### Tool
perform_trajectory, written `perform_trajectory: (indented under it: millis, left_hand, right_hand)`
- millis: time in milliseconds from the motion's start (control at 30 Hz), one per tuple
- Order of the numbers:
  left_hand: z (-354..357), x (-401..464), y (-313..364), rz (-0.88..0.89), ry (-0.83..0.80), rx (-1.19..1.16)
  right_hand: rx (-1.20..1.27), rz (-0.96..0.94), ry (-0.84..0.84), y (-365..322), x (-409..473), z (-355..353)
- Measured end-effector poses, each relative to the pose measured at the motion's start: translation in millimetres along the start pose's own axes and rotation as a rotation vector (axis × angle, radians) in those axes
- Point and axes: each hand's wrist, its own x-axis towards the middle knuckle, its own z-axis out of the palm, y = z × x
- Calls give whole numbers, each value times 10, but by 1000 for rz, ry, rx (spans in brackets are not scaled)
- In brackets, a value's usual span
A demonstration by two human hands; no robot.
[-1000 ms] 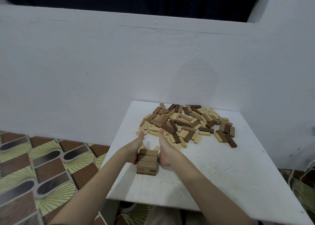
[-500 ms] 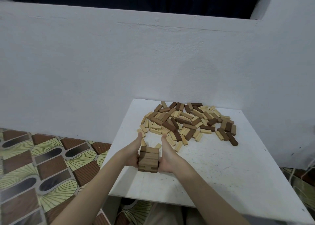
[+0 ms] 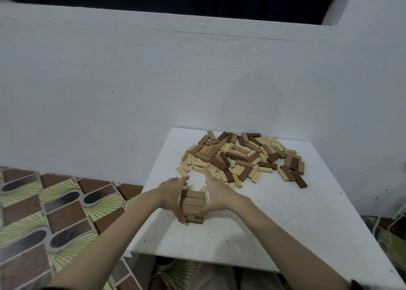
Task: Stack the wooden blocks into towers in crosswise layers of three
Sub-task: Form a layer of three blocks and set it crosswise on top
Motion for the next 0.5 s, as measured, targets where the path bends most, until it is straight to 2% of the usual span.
perform_trajectory:
  millis: [200, 500]
  left_hand:
    - [75, 71, 38, 24, 22, 96]
    - [86, 9, 102, 33, 51, 182]
  right_hand:
    - [-235, -76, -5, -7, 17, 155]
    - [-300, -96, 53, 9, 55, 252]
